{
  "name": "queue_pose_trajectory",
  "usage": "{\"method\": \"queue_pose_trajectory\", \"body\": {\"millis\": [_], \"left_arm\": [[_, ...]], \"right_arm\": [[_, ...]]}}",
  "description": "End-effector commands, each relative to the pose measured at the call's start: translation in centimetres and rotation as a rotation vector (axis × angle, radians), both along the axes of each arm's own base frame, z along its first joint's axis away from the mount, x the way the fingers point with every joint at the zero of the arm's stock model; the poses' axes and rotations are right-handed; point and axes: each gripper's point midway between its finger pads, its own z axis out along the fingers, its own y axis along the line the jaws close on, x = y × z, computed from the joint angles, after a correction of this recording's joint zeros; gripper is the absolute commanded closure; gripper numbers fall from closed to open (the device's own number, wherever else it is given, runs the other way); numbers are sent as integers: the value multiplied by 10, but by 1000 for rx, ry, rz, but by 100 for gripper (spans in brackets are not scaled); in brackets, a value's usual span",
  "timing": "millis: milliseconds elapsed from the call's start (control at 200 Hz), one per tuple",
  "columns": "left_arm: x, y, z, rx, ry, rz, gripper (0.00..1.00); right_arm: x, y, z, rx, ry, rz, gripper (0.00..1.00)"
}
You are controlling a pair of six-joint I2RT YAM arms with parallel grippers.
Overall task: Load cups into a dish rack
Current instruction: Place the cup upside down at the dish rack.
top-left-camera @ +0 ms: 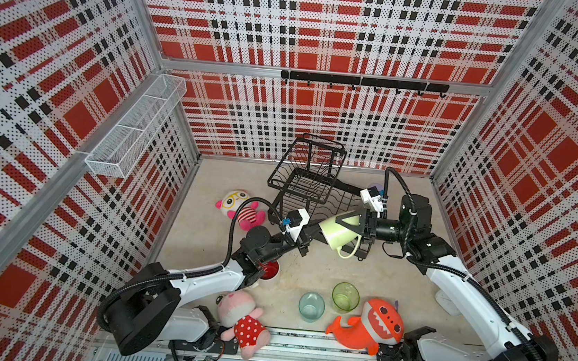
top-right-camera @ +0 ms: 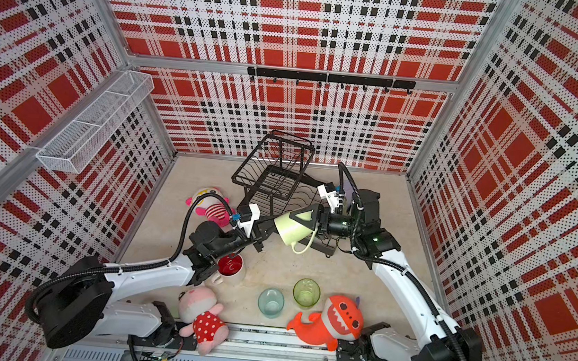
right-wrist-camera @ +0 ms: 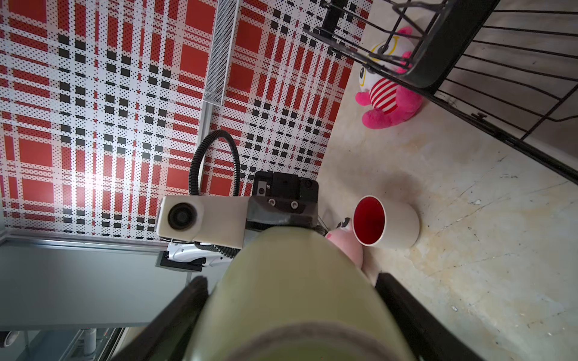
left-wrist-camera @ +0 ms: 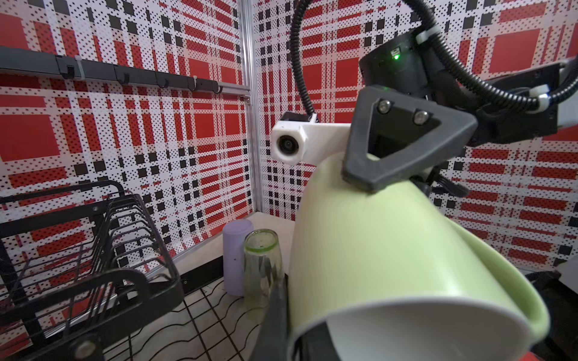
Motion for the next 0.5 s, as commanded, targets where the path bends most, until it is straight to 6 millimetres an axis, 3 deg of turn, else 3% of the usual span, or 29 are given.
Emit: {"method": "queue_pose_trajectory", "body": {"millis": [0,180,496], "left_arm": [[2,13,34,-119,-28,25,100],[0,19,38,-123,-54,16,100],[-5,14,38,-102,-80,-27,100]], "right_arm": [[-28,10,21,67,-94,149,20],[-41,8,26,94,-120,188,13],[-44,7,30,92,-154,188,6]]}}
